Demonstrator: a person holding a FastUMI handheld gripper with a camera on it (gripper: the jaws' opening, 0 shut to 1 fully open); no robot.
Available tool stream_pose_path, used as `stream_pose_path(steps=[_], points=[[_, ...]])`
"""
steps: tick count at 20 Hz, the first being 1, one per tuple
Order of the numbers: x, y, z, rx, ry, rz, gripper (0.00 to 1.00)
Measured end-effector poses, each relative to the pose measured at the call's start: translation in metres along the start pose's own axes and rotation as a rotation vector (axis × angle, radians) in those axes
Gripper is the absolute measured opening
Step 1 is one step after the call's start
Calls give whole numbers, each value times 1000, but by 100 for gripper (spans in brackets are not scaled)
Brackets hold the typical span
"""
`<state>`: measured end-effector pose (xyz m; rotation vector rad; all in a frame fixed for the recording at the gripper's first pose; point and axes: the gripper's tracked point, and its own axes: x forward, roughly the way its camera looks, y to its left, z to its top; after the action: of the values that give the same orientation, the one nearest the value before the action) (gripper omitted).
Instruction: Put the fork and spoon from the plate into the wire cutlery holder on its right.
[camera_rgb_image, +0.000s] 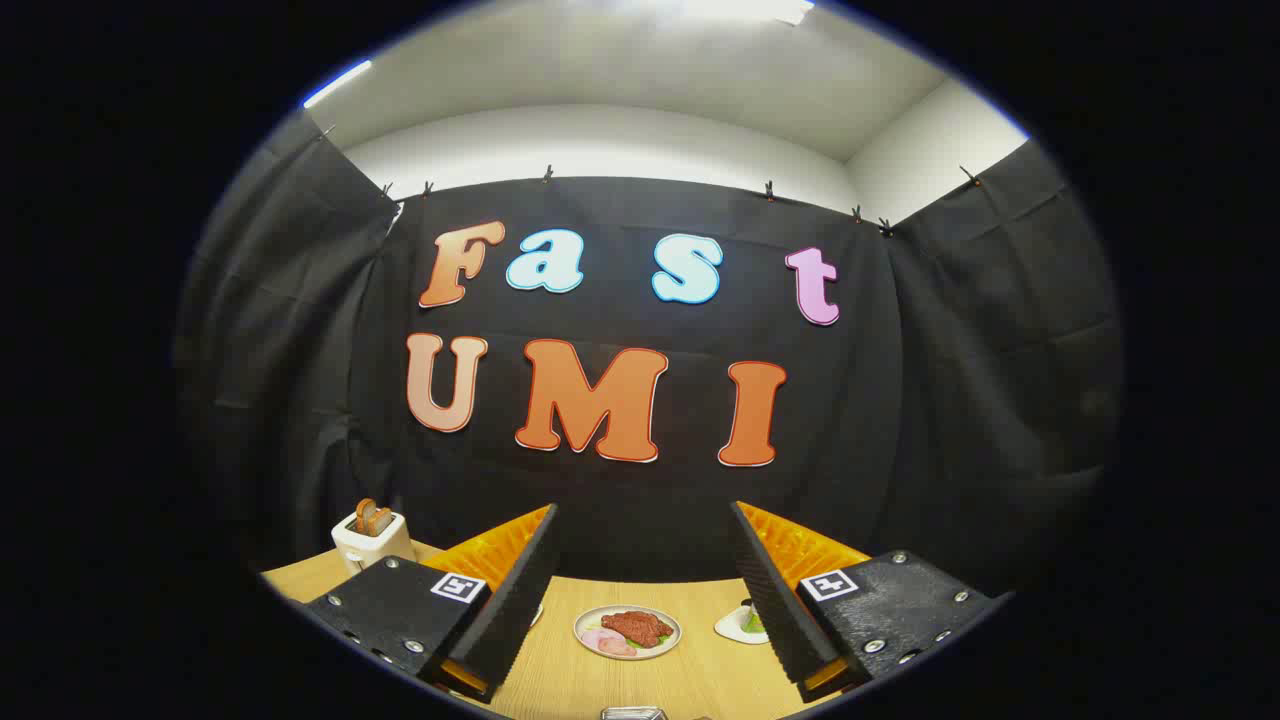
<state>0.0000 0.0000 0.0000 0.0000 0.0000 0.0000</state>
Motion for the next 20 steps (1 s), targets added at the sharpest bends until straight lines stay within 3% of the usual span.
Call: stream_pose_path(steps=[15,20], points=[[0,-4,34,18,-26,-28,98],[4,18,15,13,22,5,98]])
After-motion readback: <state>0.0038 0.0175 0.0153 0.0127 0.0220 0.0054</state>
